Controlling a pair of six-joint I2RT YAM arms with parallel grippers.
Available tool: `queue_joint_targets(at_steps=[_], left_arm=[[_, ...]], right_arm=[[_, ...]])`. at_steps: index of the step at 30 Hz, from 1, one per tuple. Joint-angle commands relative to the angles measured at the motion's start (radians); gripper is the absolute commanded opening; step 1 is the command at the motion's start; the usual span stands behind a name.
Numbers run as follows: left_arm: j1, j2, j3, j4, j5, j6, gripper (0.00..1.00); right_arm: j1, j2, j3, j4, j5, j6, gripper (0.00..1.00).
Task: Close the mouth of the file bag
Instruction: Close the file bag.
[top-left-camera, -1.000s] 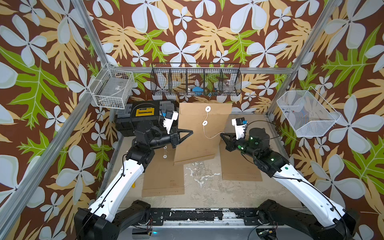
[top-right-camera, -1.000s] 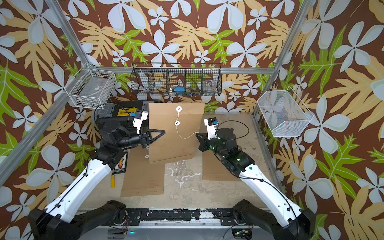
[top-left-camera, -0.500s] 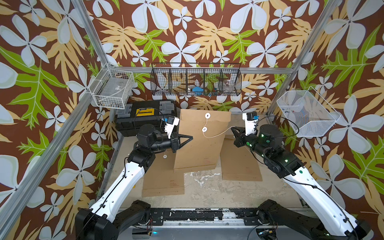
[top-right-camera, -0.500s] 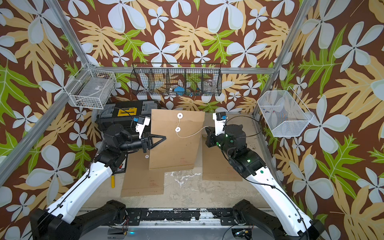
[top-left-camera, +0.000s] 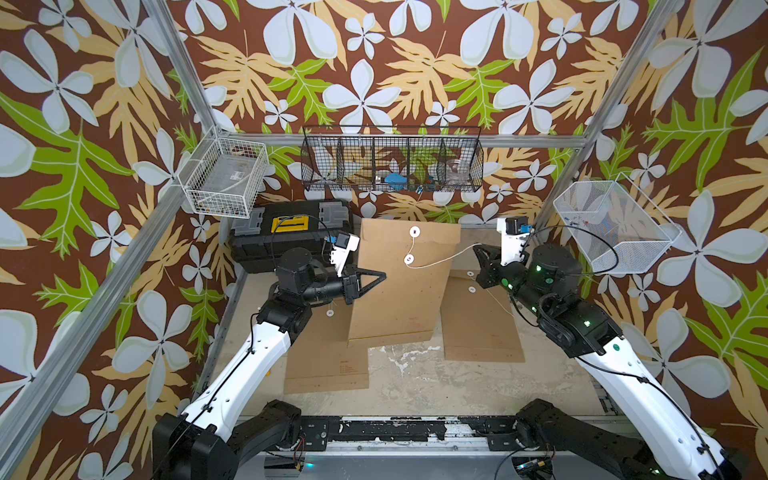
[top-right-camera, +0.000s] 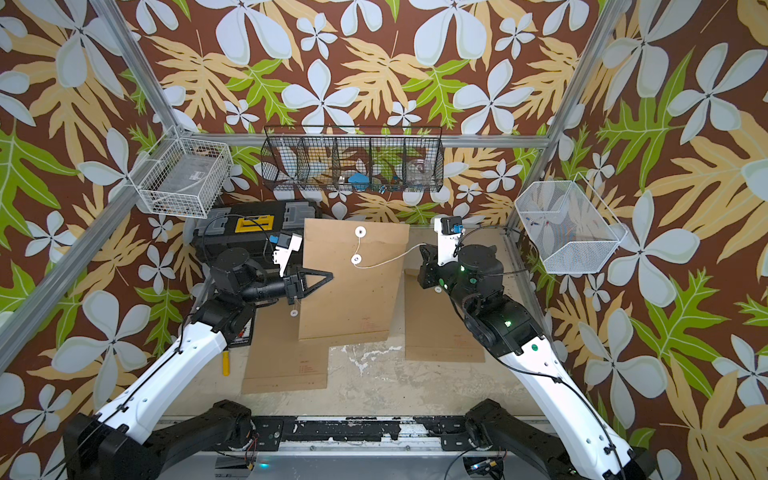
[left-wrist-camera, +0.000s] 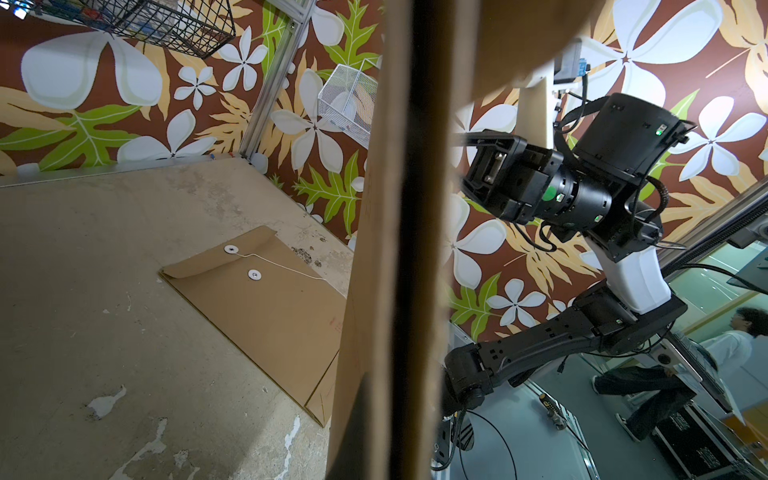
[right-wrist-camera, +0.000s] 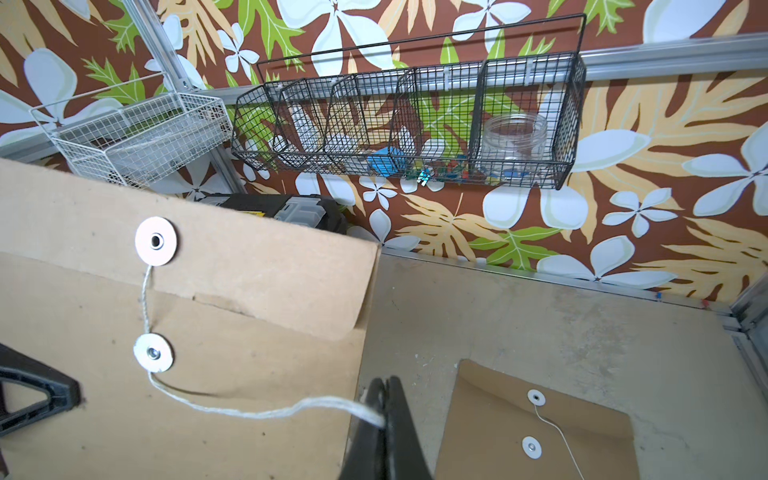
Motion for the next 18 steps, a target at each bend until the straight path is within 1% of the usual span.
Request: queue_joint_targets(at_steps=[1,8,13,15,18], left_arm=[[0.001,-0.007,-0.01,0.034,0.02,-0.009,0.0],[0.001,-0.021,-0.035,0.051,0.04,-0.03,0.0],[0.0,-0.031,-0.059,0.087,0.052,-0.057,0.0],[0.0,-0.035,-0.065,0.105,0.04,-0.076,0.0],[0.001,-0.035,-0.057,0.123,-0.013,-0.109,0.0]], right_arm=[[0.001,0.014,0.021,0.005,0.055,-0.035,0.0],[0.001,0.047,0.047,0.029,0.115,-0.064,0.0],[0.001,0.066,0.06,0.043,0.126,-0.069,0.0],[0.002,0.063,0.055,0.047,0.12,-0.059,0.0],[0.01,0.043,0.029,0.05,0.12,-0.041,0.0]])
